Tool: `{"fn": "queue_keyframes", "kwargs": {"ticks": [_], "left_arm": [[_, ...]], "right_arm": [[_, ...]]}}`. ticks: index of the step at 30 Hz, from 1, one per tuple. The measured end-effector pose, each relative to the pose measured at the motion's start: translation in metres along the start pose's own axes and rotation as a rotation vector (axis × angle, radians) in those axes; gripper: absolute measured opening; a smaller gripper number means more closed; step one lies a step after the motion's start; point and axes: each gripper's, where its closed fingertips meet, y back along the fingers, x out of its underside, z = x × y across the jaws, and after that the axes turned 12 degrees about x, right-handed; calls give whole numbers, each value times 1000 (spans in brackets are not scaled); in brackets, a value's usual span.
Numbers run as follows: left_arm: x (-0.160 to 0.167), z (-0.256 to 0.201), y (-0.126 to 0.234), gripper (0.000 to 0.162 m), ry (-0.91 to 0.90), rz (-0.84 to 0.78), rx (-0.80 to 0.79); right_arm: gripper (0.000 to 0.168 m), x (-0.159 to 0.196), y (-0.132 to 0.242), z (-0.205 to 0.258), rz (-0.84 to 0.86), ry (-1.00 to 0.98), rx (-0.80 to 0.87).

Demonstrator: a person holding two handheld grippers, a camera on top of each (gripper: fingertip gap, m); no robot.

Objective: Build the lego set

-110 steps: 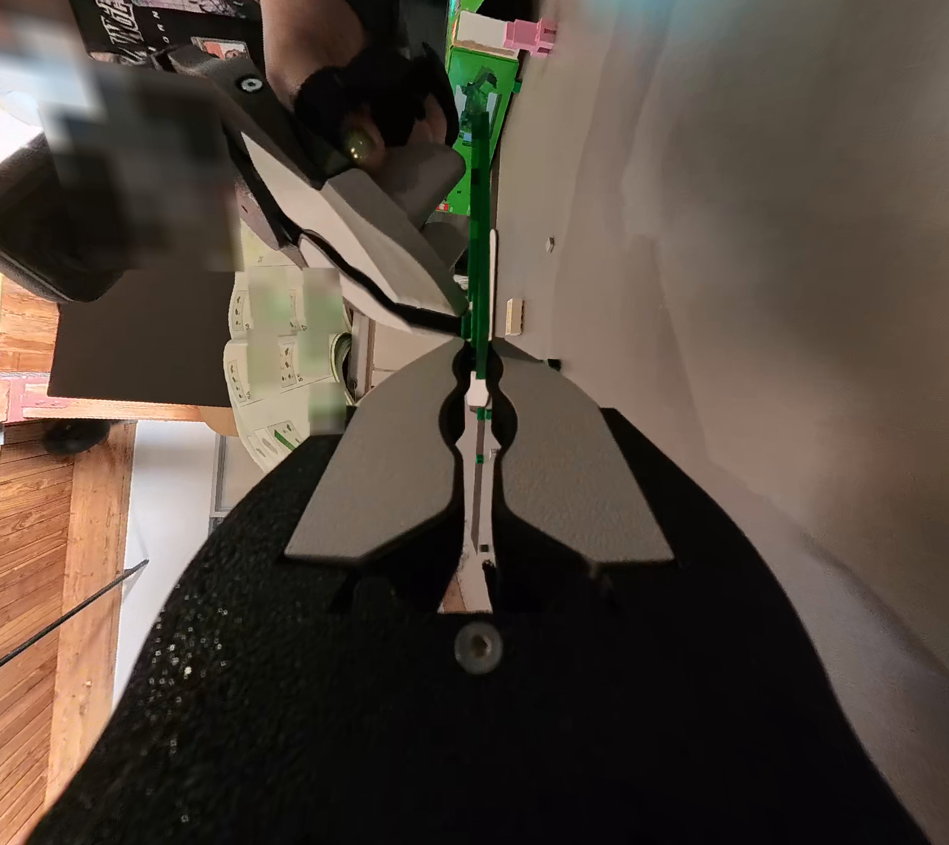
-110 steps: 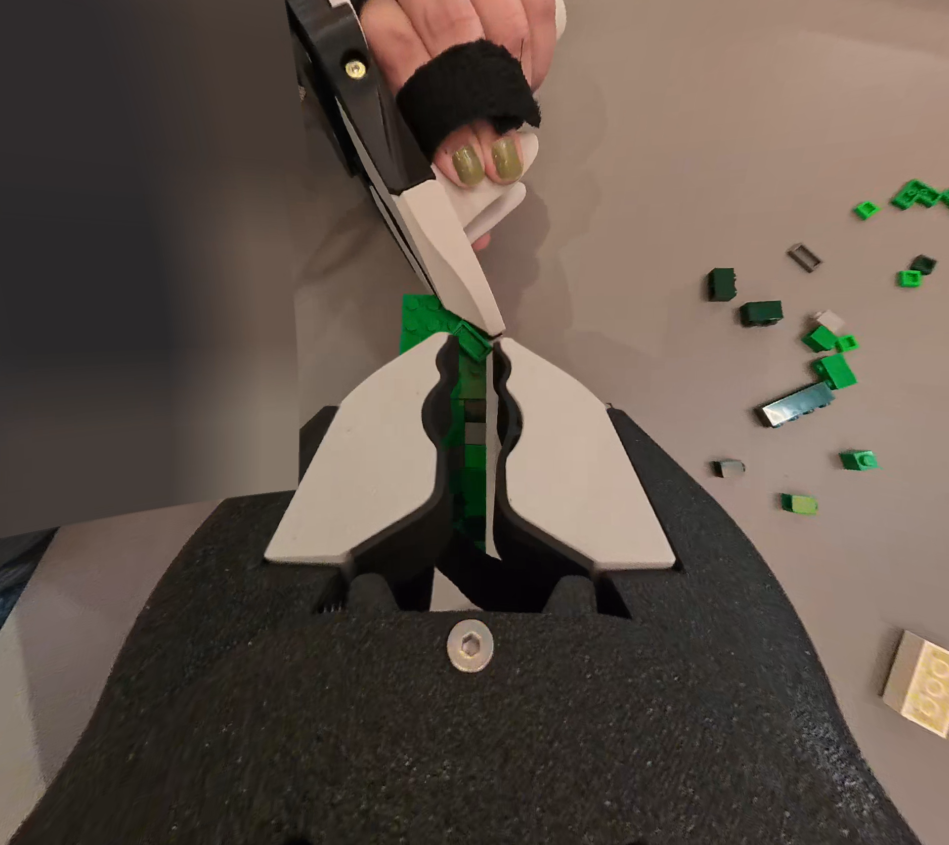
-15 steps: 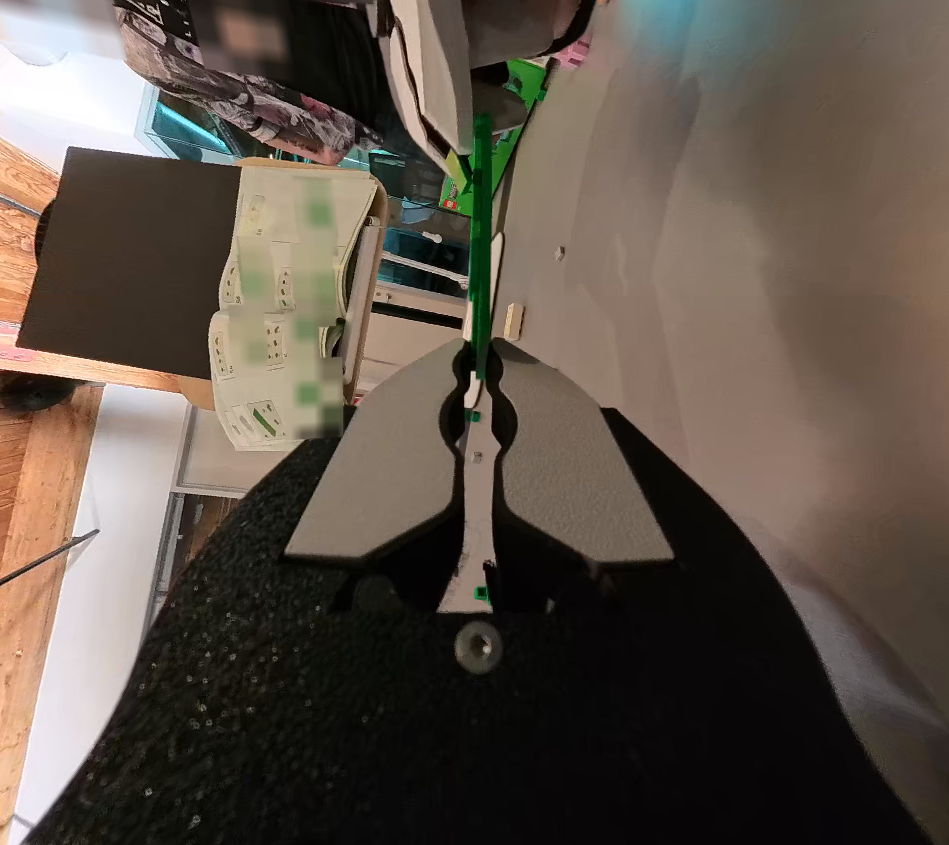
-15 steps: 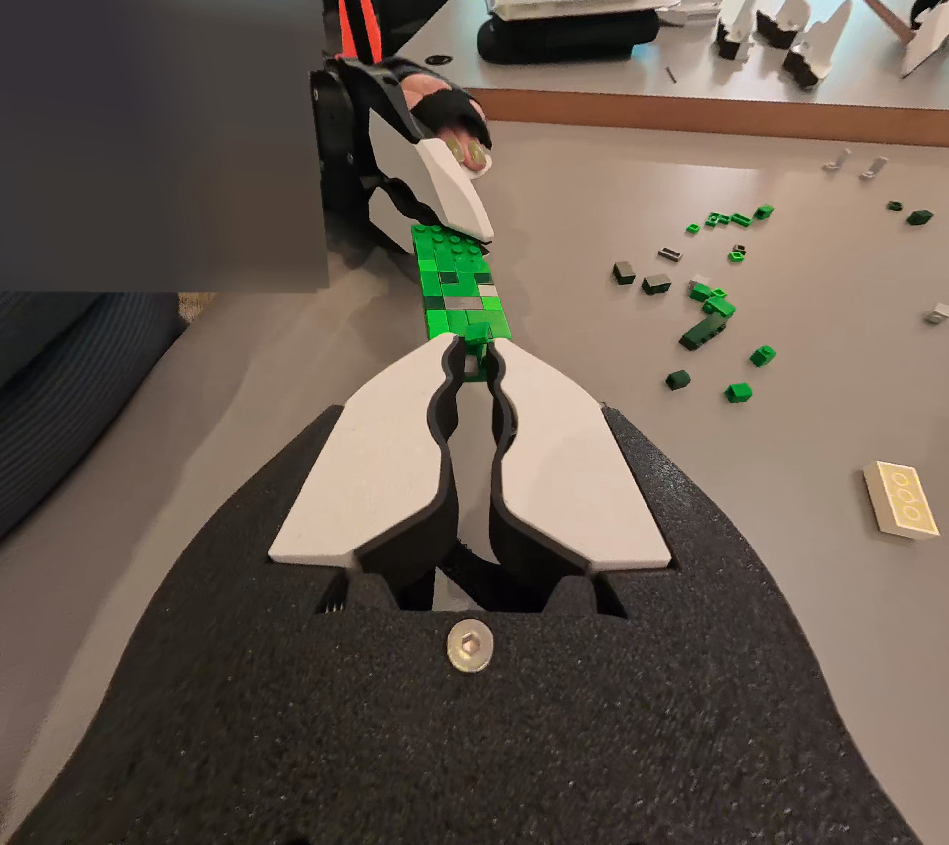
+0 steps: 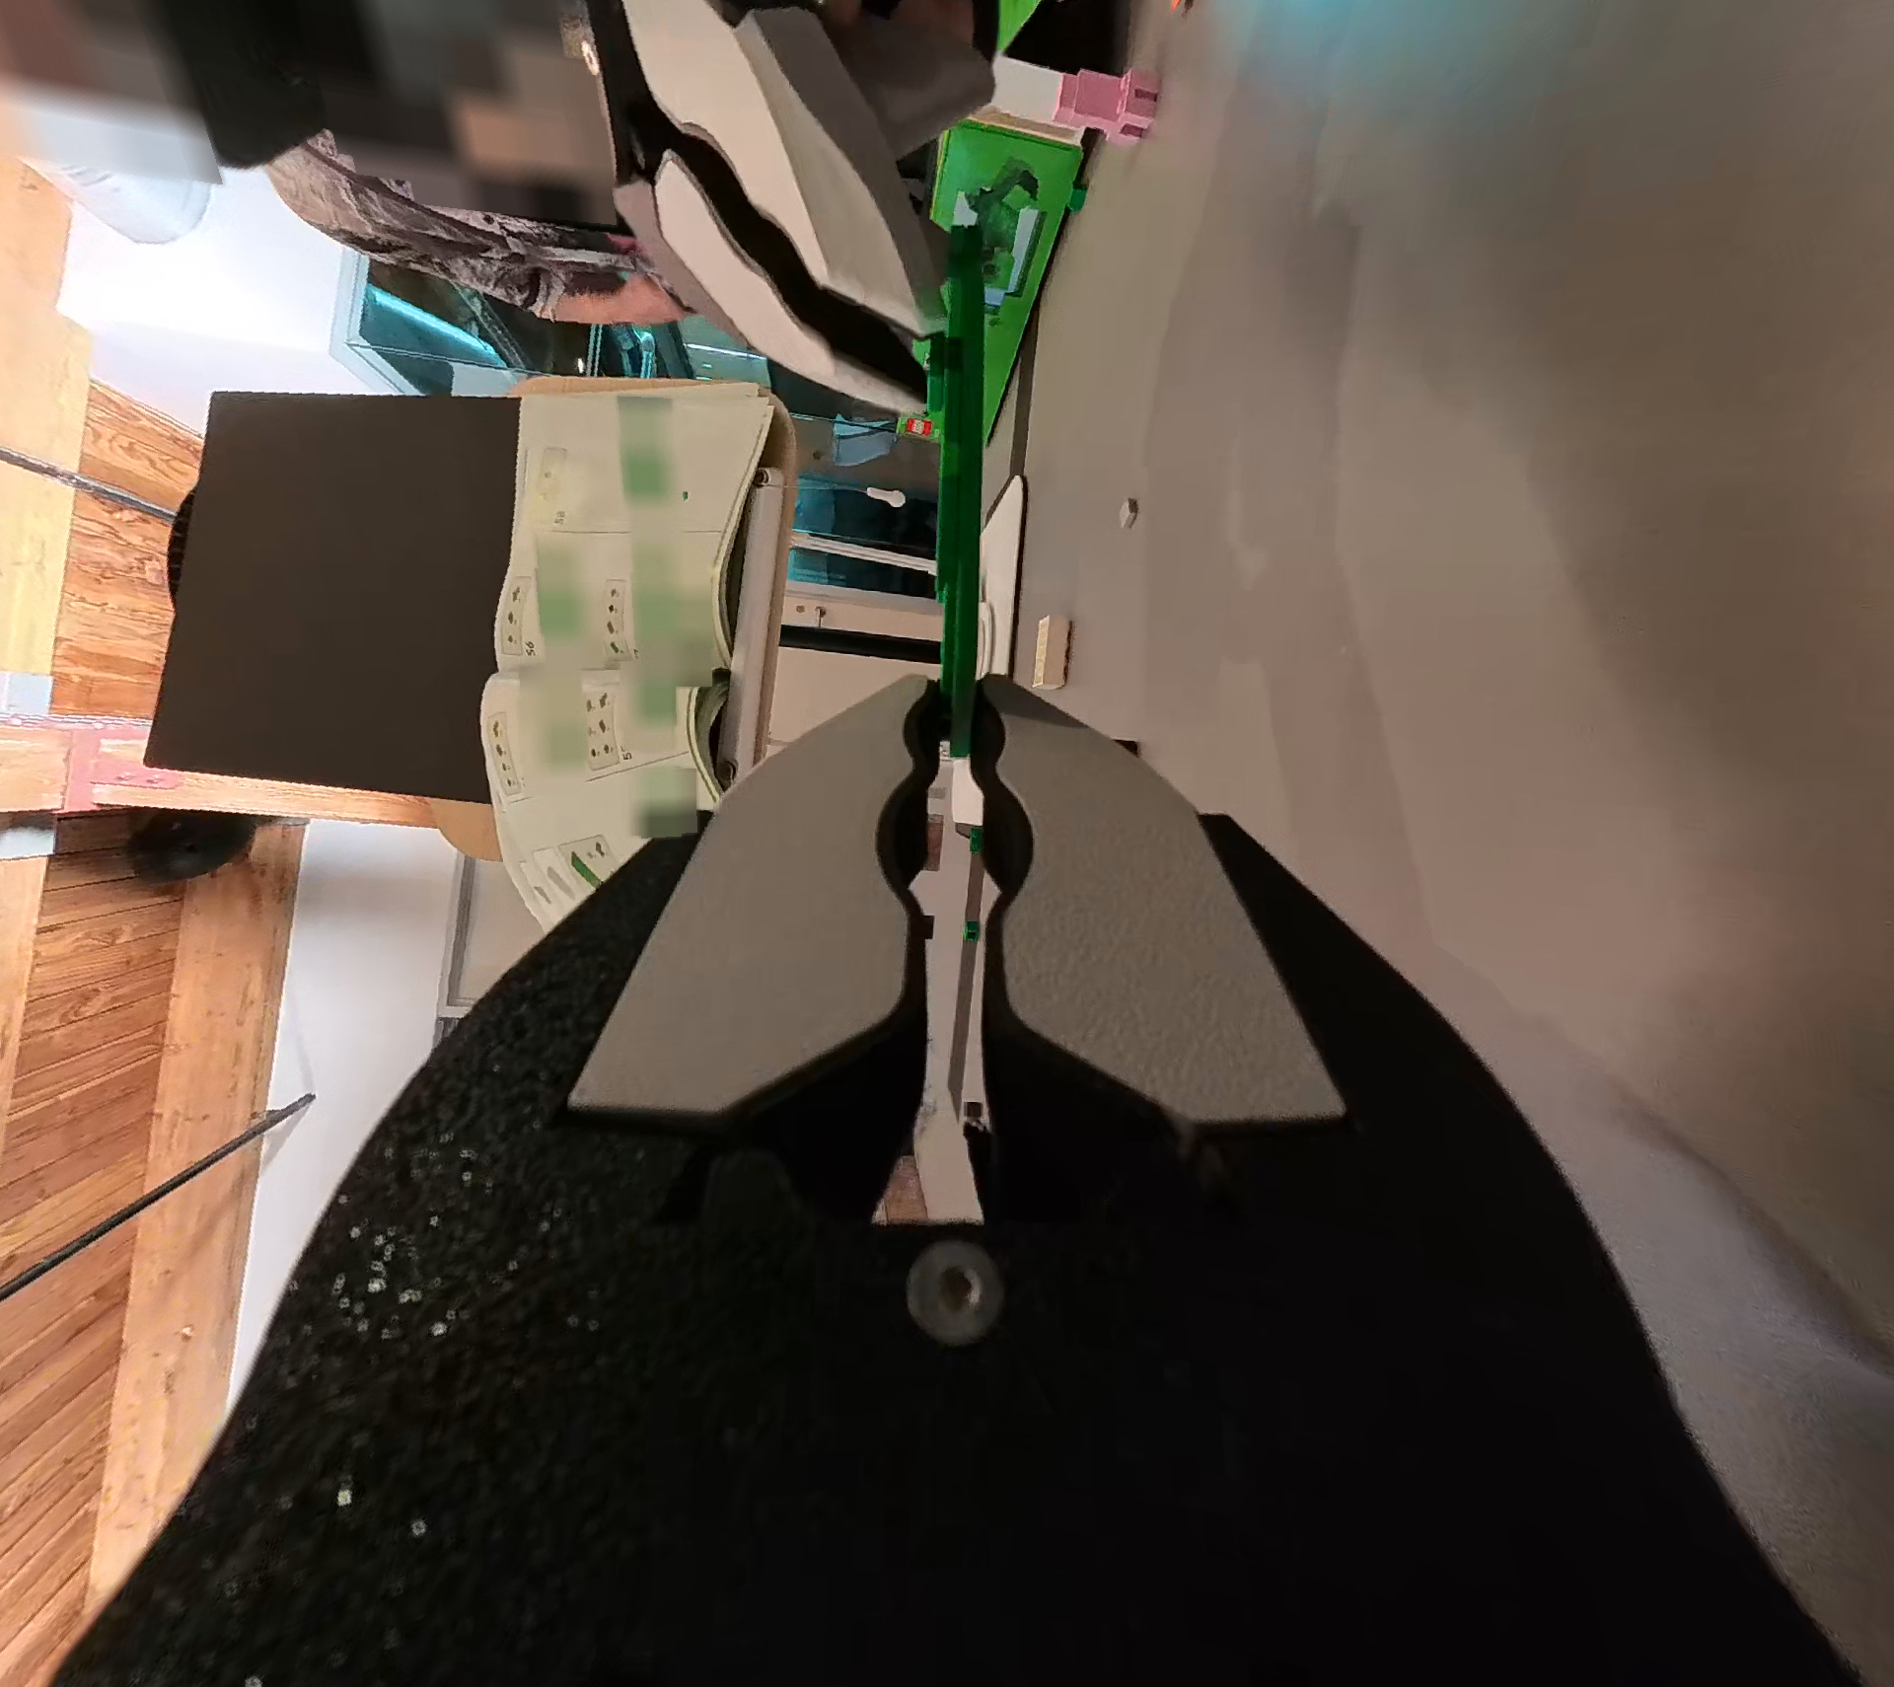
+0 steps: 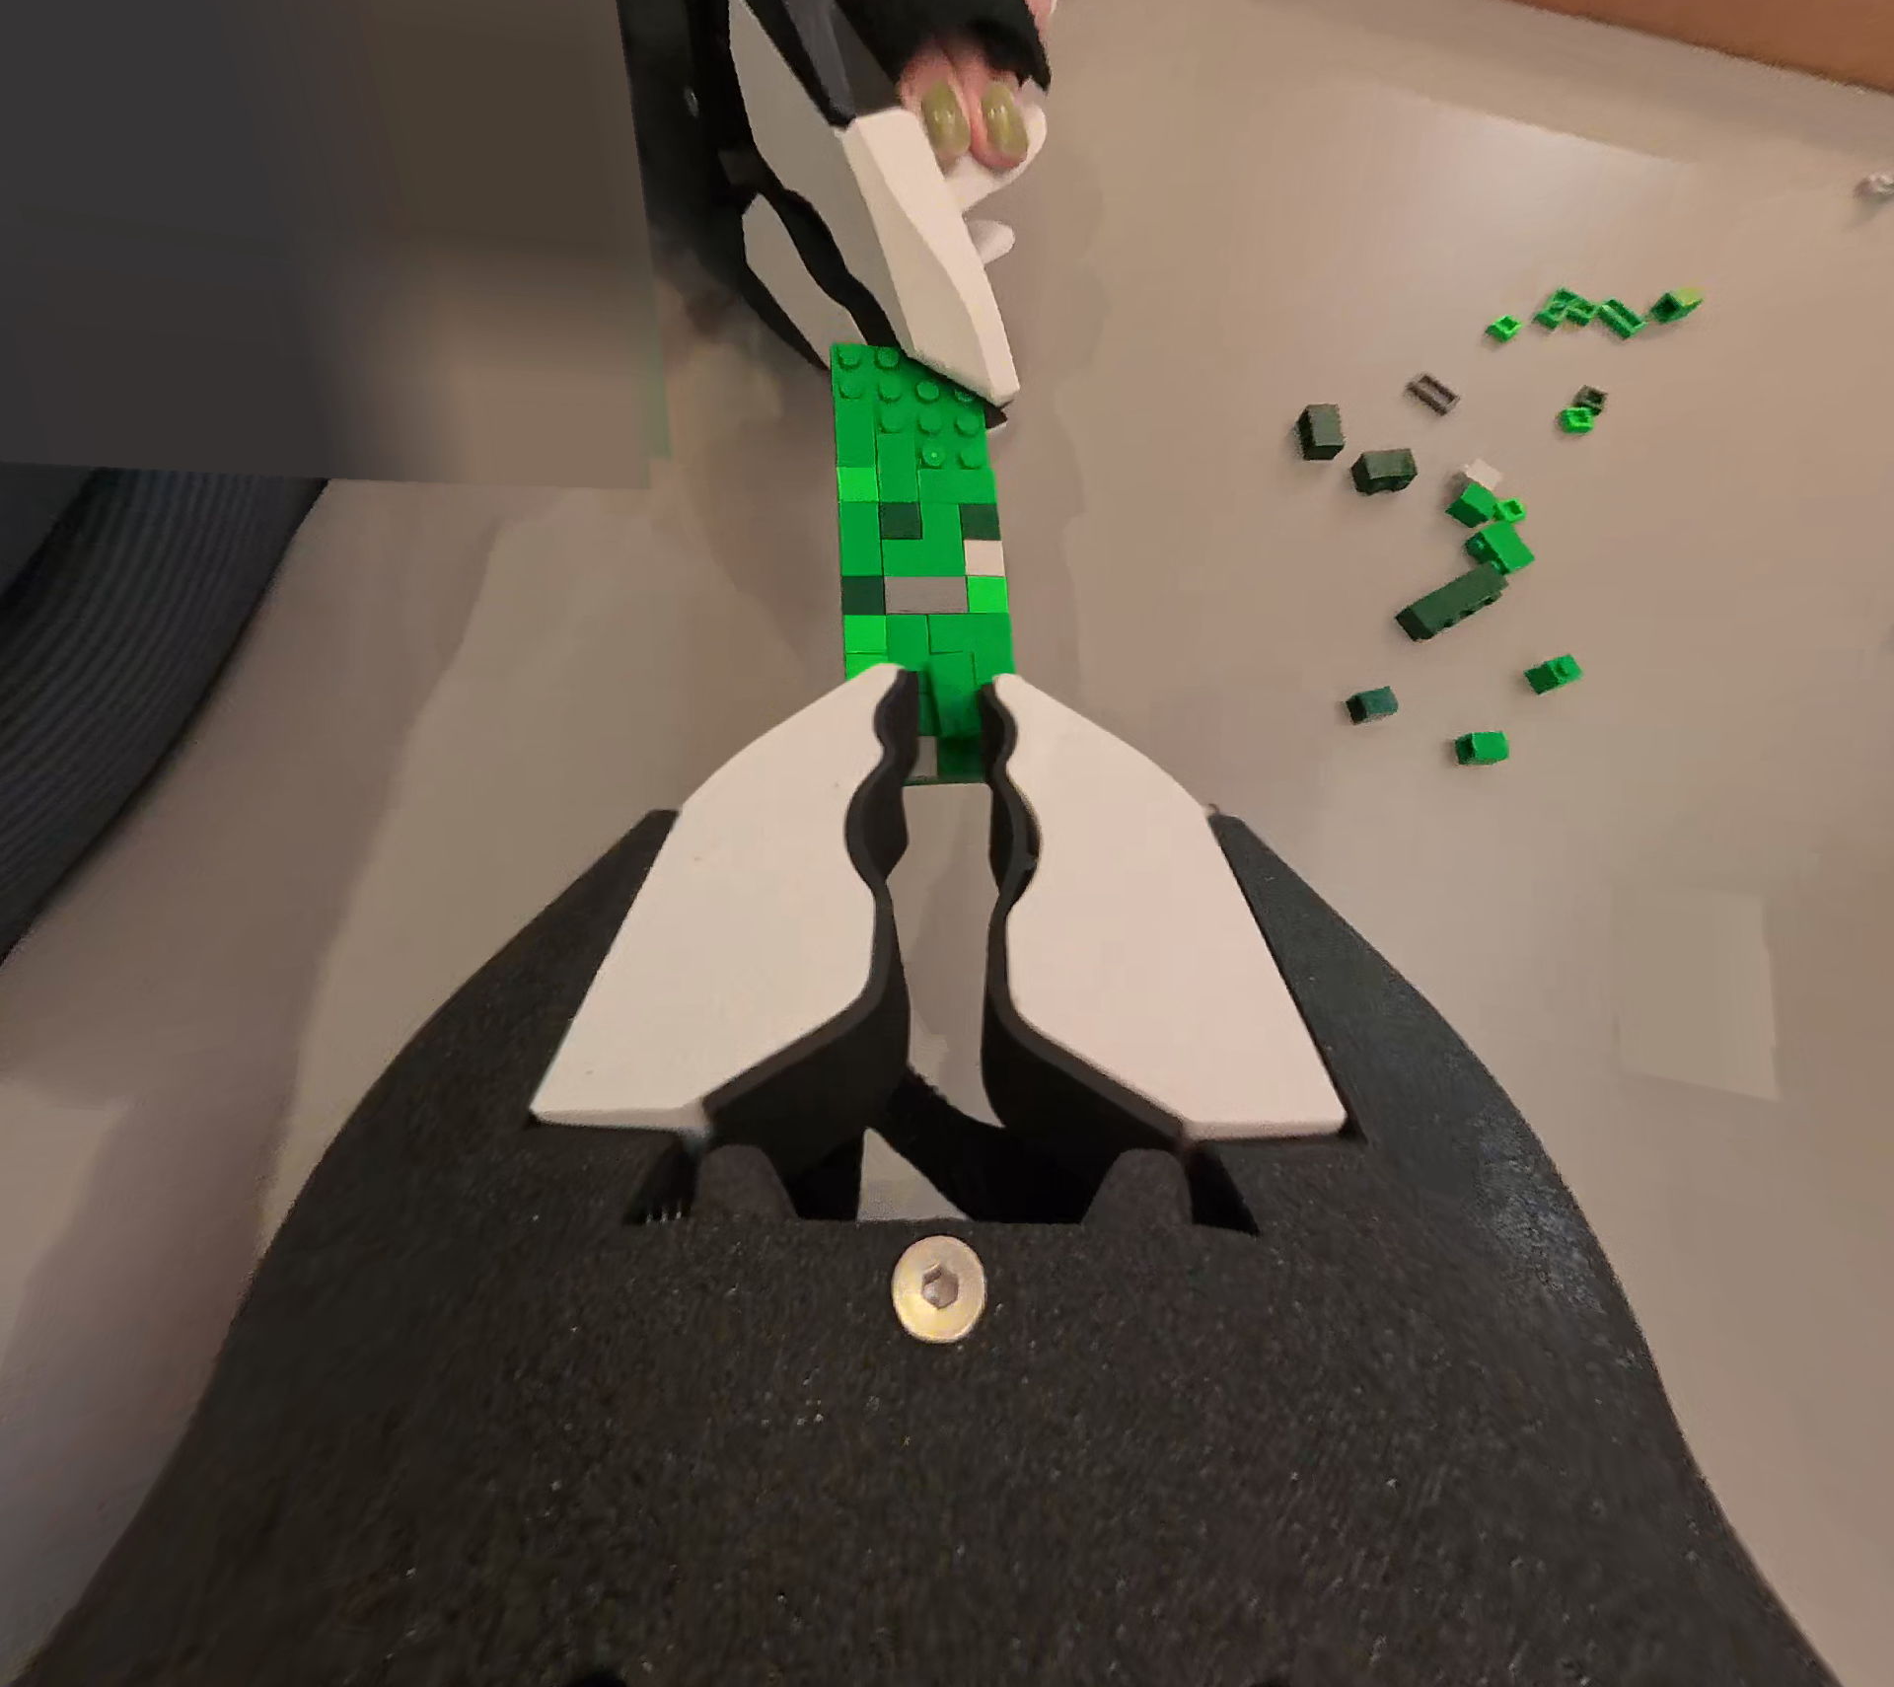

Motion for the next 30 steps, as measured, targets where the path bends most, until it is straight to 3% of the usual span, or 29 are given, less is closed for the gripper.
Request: {"fn": "queue_keyframes", "kwargs": {"ticks": [10,30], "left_arm": [[-2,1,1,4,13,3,-3],[-1,-1,-1,4,-12,28,-1]], "right_arm": [[7,-17,-17,9,95,16,7],[7,-39,-45,21,111,5,51]]}}
